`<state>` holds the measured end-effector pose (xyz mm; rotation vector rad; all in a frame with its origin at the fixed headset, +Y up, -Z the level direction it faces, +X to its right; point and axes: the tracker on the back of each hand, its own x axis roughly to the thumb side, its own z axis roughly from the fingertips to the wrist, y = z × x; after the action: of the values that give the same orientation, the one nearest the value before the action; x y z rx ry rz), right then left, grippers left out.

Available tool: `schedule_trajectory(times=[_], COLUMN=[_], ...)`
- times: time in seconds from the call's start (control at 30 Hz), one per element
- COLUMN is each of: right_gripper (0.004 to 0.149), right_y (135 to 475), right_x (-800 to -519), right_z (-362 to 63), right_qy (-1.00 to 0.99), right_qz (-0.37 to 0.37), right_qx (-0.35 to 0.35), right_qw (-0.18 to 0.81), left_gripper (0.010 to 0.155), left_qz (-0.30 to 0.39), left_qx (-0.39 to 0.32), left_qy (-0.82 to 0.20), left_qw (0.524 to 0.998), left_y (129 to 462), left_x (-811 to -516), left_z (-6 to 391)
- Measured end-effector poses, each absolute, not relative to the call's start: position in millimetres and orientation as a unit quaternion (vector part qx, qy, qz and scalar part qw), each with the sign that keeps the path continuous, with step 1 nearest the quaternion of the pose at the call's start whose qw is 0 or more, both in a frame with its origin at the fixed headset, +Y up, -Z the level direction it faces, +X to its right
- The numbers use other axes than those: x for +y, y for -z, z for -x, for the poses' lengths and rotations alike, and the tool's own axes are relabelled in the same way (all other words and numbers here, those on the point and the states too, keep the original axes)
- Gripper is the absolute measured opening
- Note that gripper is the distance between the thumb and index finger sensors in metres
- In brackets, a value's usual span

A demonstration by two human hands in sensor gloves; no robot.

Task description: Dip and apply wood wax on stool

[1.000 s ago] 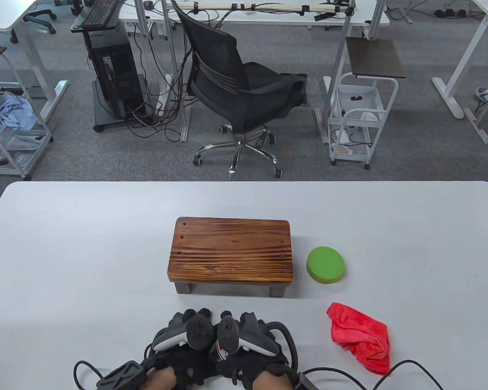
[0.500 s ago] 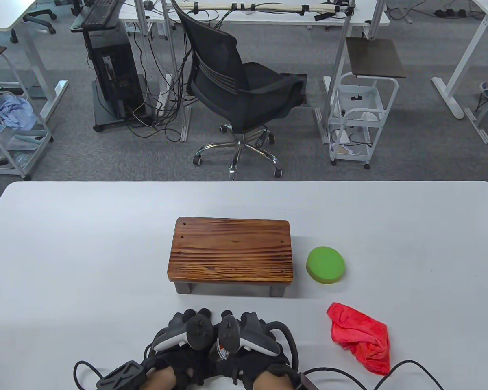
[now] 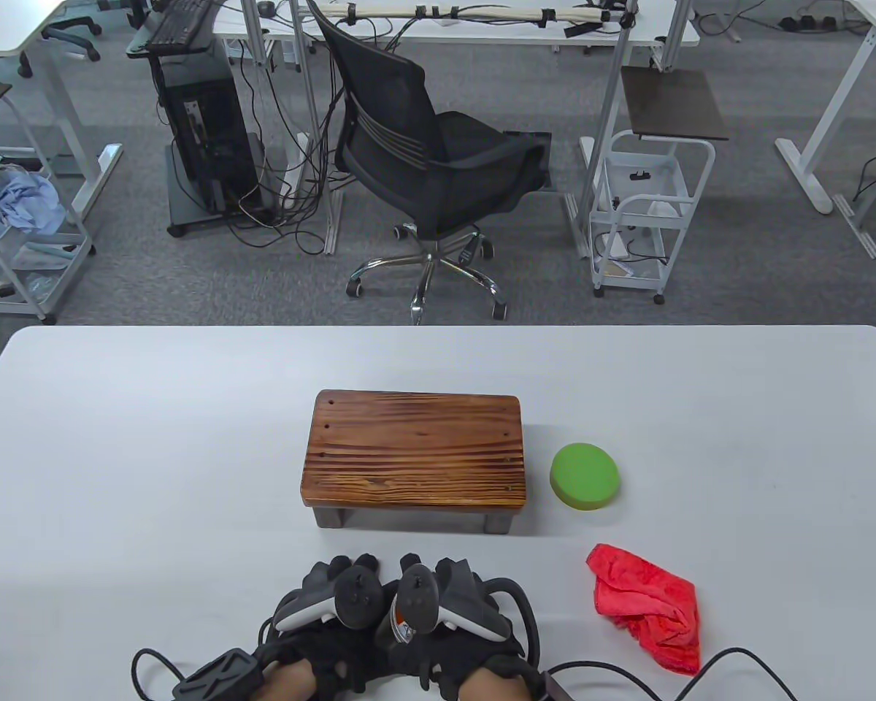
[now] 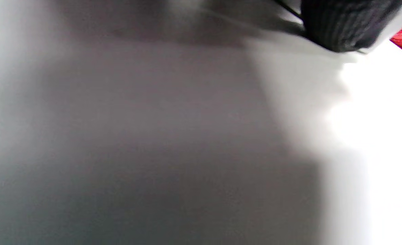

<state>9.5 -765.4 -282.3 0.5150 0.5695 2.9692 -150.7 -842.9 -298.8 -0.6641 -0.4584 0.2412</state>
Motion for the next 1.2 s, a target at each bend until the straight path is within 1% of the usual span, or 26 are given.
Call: schedule_trajectory(times=[0.2, 0.4, 0.6, 0.77, 0.97, 1.2], right_gripper=[0.094, 0.094, 0.094, 0.094, 0.094, 0.093], right_y=[282, 283, 285, 288, 289, 282], right_x=[-758, -745, -728, -720, -727, -760], right_z=[-15, -28, -49, -73, -104, -114], right_qy=[-0.97, -0.972, -0.975, -0.977, -0.978, -0.972], right_qz=[-0.17, -0.169, -0.162, -0.151, -0.13, -0.132], right_qx=[0.171, 0.152, 0.139, 0.141, 0.159, 0.196], right_qw=[0.042, 0.055, 0.065, 0.045, 0.041, 0.009], left_gripper=[0.081, 0.082, 0.083, 0.082, 0.082, 0.082], left_qz=[0.322, 0.323, 0.323, 0.322, 0.321, 0.321], left_qx=[-0.222, -0.221, -0.221, -0.221, -0.221, -0.22], left_qy=[-0.117, -0.117, -0.117, -0.117, -0.118, -0.118], left_qw=[0.913, 0.913, 0.913, 0.913, 0.913, 0.914], left_y=[298, 298, 298, 298, 298, 298], left_x=[-843, -843, -843, -842, -842, -842], left_z=[151, 151, 151, 152, 153, 153])
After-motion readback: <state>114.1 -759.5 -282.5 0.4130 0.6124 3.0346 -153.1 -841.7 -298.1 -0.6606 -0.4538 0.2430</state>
